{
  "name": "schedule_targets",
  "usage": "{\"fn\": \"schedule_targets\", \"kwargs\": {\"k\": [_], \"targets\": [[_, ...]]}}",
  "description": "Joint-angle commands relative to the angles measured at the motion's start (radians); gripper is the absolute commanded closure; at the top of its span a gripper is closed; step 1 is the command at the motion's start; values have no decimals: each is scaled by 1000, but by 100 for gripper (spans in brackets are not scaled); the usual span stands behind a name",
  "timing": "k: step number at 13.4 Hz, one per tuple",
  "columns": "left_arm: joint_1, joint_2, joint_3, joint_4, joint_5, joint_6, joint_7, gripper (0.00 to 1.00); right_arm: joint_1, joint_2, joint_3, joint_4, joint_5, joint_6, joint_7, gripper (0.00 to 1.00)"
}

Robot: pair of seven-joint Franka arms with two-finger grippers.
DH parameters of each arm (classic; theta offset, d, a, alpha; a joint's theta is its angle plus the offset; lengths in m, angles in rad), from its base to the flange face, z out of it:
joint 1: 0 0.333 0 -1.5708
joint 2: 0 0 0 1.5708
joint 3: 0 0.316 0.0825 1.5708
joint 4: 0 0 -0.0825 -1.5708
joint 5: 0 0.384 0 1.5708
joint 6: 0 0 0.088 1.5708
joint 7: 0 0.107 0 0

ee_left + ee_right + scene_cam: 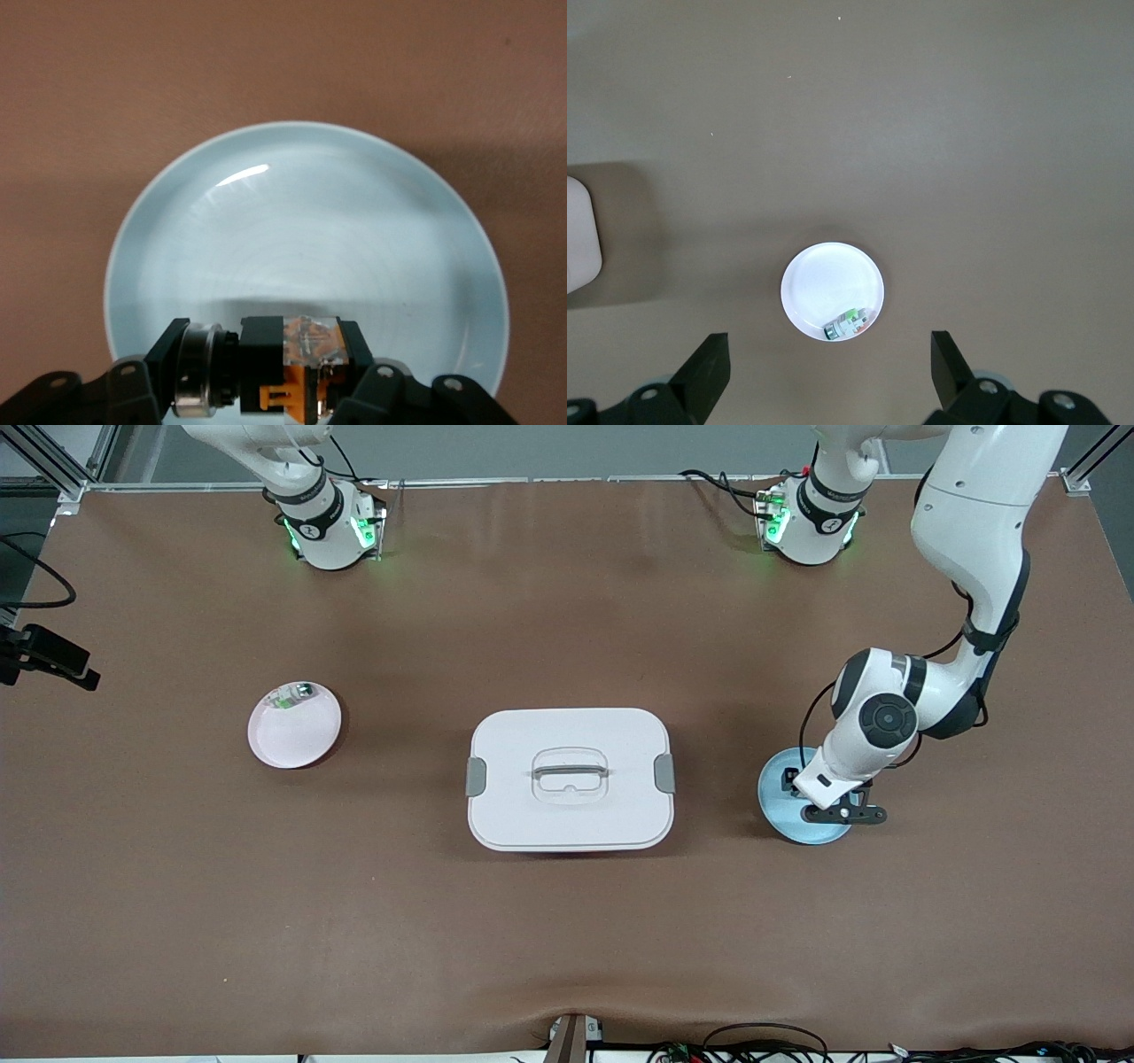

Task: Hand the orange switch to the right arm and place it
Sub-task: 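Carry the switch over the box while the right gripper reaches toward it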

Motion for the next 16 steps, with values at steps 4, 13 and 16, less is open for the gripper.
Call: {"fn": "schedule_targets", "kwargs": {"k": [4, 13, 16], "targets": [[0, -202, -37, 130, -275, -391, -34, 72, -3, -7, 7, 1, -3, 1, 4, 0], [-11, -207, -43, 533, -794, -654, -410, 73, 2, -12, 8, 1, 129, 4, 7, 0], [-41, -198, -59, 553, -917, -645, -575, 73, 5, -10, 10, 0, 247, 16, 77, 0]]}}
